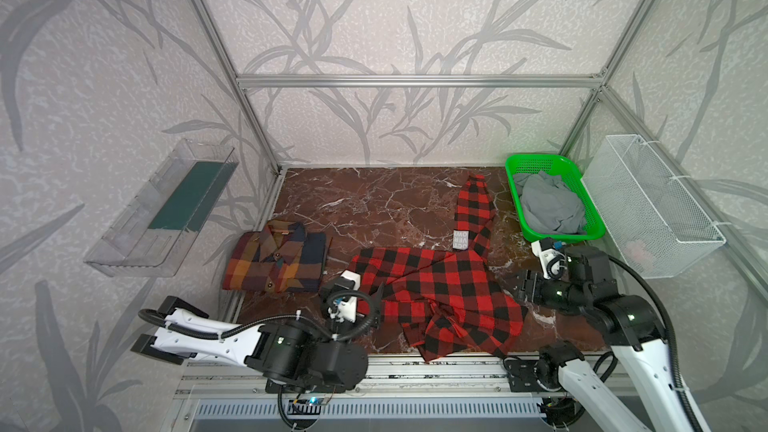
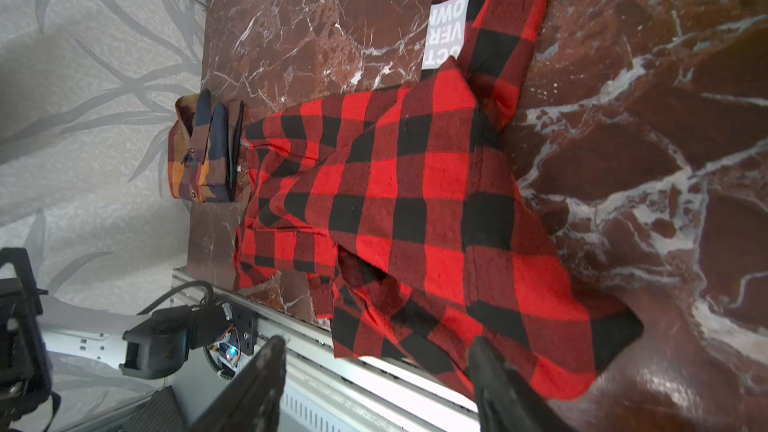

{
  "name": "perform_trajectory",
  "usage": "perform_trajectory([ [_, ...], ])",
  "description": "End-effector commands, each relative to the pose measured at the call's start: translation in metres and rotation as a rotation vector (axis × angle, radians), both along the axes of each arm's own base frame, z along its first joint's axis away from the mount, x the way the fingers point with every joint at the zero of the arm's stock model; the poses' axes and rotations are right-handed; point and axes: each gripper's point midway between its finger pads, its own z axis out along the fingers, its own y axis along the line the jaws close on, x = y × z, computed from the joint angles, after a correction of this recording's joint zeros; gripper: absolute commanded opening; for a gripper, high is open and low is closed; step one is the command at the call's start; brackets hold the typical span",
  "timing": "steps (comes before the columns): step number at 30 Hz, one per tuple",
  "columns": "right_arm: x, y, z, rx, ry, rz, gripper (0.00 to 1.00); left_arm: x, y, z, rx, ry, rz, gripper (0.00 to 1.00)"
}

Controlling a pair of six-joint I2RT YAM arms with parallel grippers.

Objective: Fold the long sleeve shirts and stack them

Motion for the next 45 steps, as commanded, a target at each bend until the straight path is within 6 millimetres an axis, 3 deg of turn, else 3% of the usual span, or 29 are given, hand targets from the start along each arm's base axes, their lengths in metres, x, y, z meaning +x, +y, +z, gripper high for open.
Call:
perform_trajectory([
  [1,0.052,0.01,-0.013,0.028,-0.019,-0.042,0.69,0.007,0.003,0.004,-0.015,-0.034,-0.008,0.99],
  [3,0.078,0.008,-0.023,-0.014,0.004,-0.08,0.69,0.019,0.019,-0.003,-0.031,0.025,0.026,0.99],
  [5,0.103,0.004,-0.029,-0.065,0.006,-0.117,0.69,0.03,0.023,-0.015,-0.001,0.103,0.042,0.99],
  [8,0.134,-0.003,-0.044,-0.128,0.02,-0.165,0.7,0.049,0.012,-0.042,0.076,0.244,0.068,0.99],
  [12,0.161,-0.012,-0.072,-0.179,0.076,-0.221,0.7,0.08,-0.006,-0.078,0.106,0.504,0.086,1.0],
  [17,0.186,-0.024,-0.101,-0.237,0.128,-0.268,0.7,0.121,0.01,-0.119,0.111,0.738,0.213,0.99],
  [23,0.213,-0.019,-0.129,-0.214,0.207,-0.283,0.68,0.156,0.009,-0.154,0.055,0.897,0.244,0.99],
  [24,0.217,-0.018,-0.127,-0.213,0.2,-0.283,0.68,0.16,0.008,-0.159,0.063,0.912,0.25,0.99],
  [27,0.227,-0.02,-0.147,-0.24,0.237,-0.291,0.67,0.17,0.01,-0.178,0.114,0.967,0.269,0.99],
  [34,0.238,-0.025,-0.172,-0.232,0.285,-0.349,0.57,0.176,0.02,-0.219,0.148,1.139,0.288,0.96],
  [38,0.247,-0.019,-0.178,-0.208,0.294,-0.337,0.35,0.174,0.018,-0.239,0.163,1.213,0.283,0.86],
  [41,0.253,-0.014,-0.171,-0.179,0.273,-0.333,0.15,0.178,0.02,-0.243,0.171,1.227,0.297,0.69],
  [43,0.26,-0.011,-0.149,-0.153,0.214,-0.335,0.03,0.185,0.025,-0.239,0.158,1.211,0.315,0.5],
  [45,0.268,-0.008,-0.115,-0.143,0.124,-0.332,0.0,0.193,0.029,-0.233,0.132,1.195,0.33,0.34],
])
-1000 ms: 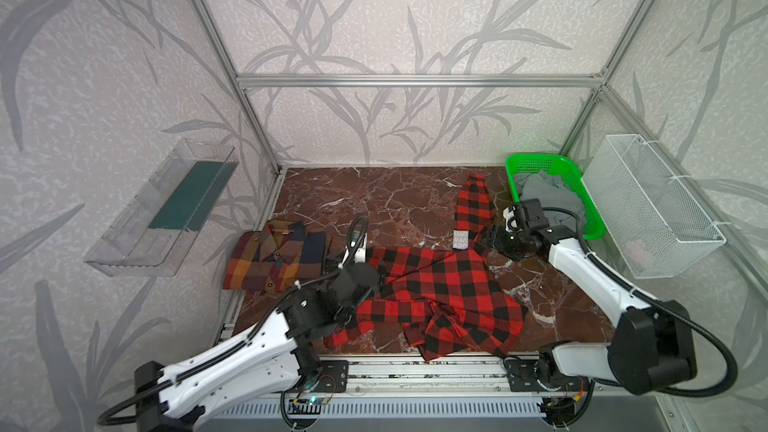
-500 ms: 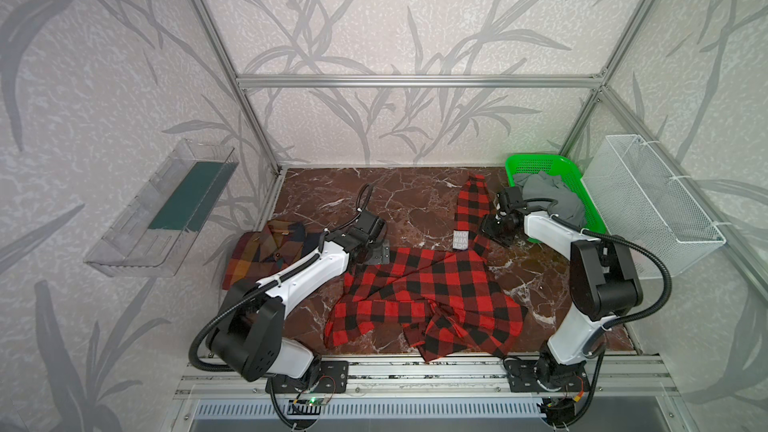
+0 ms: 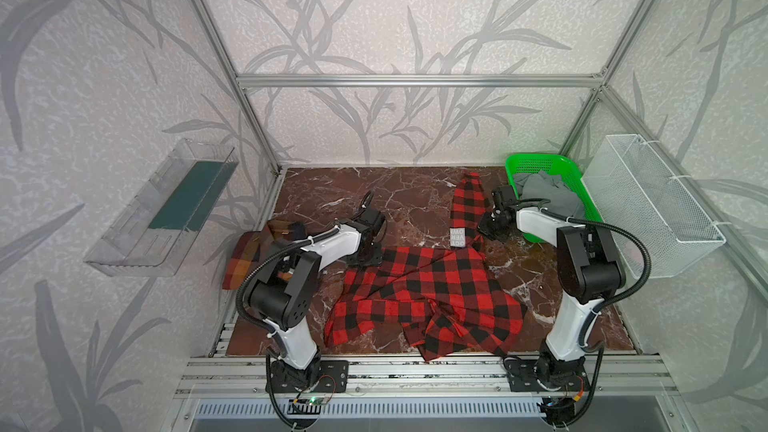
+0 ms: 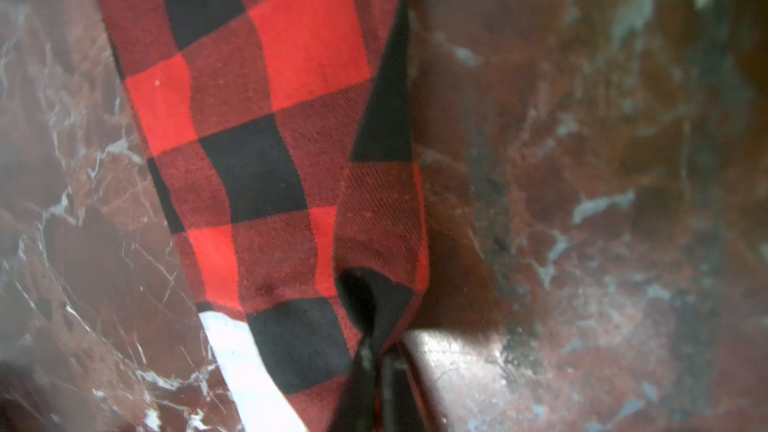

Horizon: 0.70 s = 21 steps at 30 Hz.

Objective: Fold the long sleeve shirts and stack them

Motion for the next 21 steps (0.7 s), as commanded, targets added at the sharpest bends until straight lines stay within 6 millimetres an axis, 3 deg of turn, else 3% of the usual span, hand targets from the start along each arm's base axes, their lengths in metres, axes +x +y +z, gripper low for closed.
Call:
perform_trajectory([
  [1,0.024,0.009,0.076,0.006,-0.199,0.019,0.0,0.018,0.006,0.019,-0.013,-0.046,0.028,0.22],
  [2,0.026,0.01,0.099,-0.027,-0.241,0.034,0.0,0.022,0.01,0.023,-0.008,-0.058,0.04,0.06],
  [3,0.026,0.009,0.118,-0.057,-0.27,0.03,0.0,0.024,0.012,0.027,-0.004,-0.067,0.05,0.0],
  [5,0.021,0.008,0.164,-0.188,-0.37,0.068,0.0,0.027,0.02,0.039,0.01,-0.107,0.07,0.0],
  [7,0.015,0.008,0.197,-0.306,-0.44,0.084,0.0,0.028,0.03,0.052,0.041,-0.158,0.089,0.0],
  [11,0.008,0.025,0.239,-0.527,-0.548,0.156,0.0,0.024,0.056,0.083,0.123,-0.26,0.144,0.0],
  [15,0.013,0.068,0.234,-0.579,-0.514,0.297,0.0,0.021,0.064,0.096,0.148,-0.3,0.155,0.0],
  [17,0.021,0.098,0.214,-0.58,-0.457,0.387,0.0,0.02,0.067,0.098,0.162,-0.31,0.157,0.0],
  [21,0.037,0.131,0.18,-0.514,-0.388,0.464,0.01,0.02,0.074,0.107,0.194,-0.339,0.163,0.0],
])
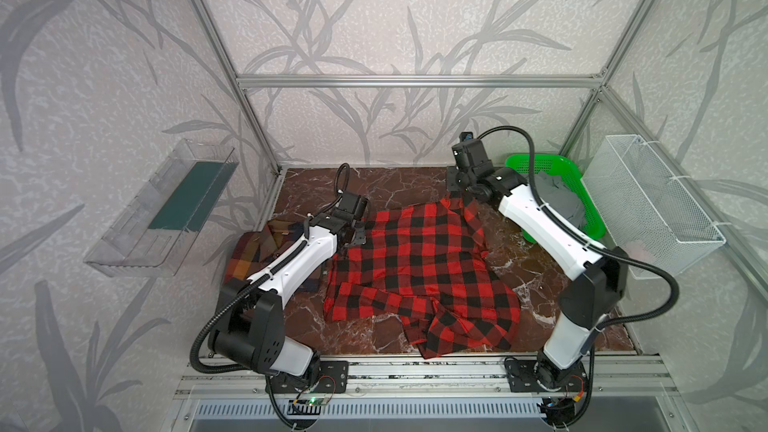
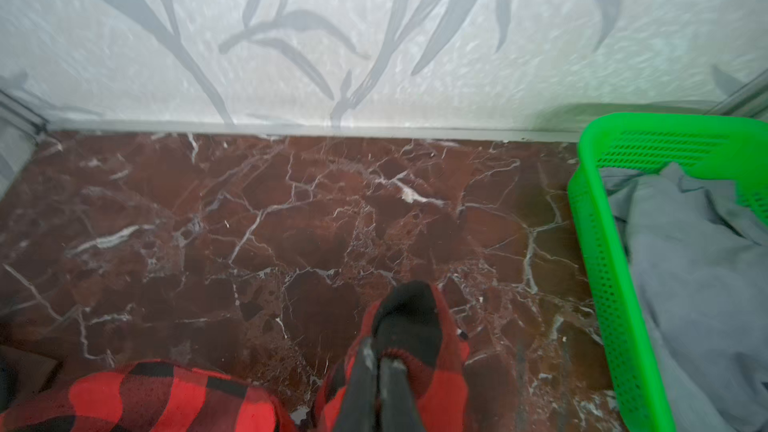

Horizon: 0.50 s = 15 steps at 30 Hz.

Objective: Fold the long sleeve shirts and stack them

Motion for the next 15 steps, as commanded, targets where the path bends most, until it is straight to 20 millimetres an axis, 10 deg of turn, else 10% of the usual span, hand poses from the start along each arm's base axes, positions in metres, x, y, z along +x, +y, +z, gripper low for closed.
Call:
perform_trajectory([
  [1,-0.003,0.013,-0.054,-0.084,0.179,0.07,0.05,-0.008,0.019,0.004,0.081,-0.003,0.032,0.0],
  [8,0.021,0.021,-0.09,-0.077,0.413,0.073,0.54,-0.011,0.023,-0.001,0.111,0.016,0.036,0.0],
  [15,0.019,-0.031,-0.081,-0.032,0.383,-0.024,0.64,-0.006,0.022,0.0,0.113,0.016,0.033,0.0],
])
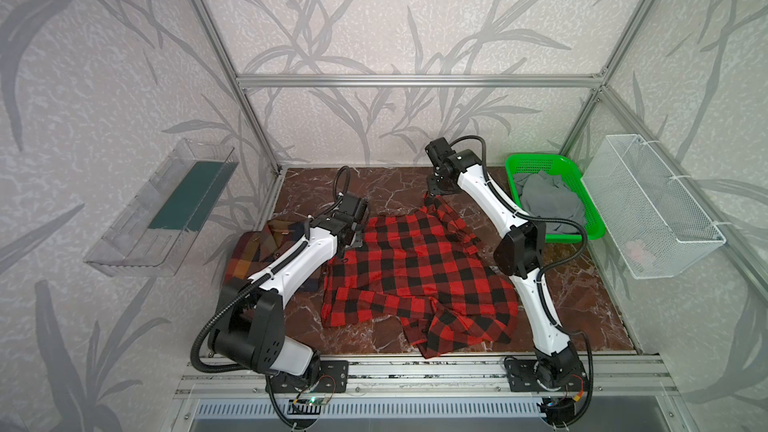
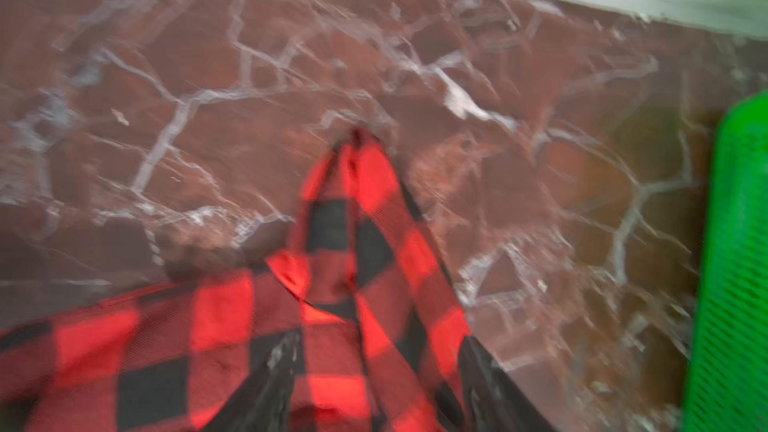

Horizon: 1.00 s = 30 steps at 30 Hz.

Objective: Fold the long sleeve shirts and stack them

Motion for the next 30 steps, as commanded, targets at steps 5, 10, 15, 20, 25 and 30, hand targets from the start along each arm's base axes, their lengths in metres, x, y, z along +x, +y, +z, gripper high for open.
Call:
perform_trajectory([
  [5,-0.051,-0.032,0.001,0.141,-0.063,-0.03,0.64,0.006,0.002,-0.003,0.028,0.033,0.002,0.0],
  [10,-0.086,-0.03,-0.052,0.188,0.014,-0.008,0.64,0.014,0.001,-0.005,0.013,0.081,0.008,0.0],
  [15,-0.091,-0.02,-0.081,0.202,0.066,0.025,0.63,0.02,-0.001,-0.013,0.01,0.107,0.01,0.0],
  [20,-0.08,-0.033,-0.108,0.129,0.094,-0.008,0.47,0.028,0.0,-0.012,0.027,0.107,0.012,0.0],
  [25,-0.057,-0.052,-0.09,0.078,0.014,-0.05,0.15,0.04,0.0,-0.012,0.033,0.103,0.018,0.0],
  [30,-0.01,-0.062,-0.039,0.074,-0.139,-0.071,0.0,0.068,-0.006,-0.005,0.034,0.072,0.014,0.0],
])
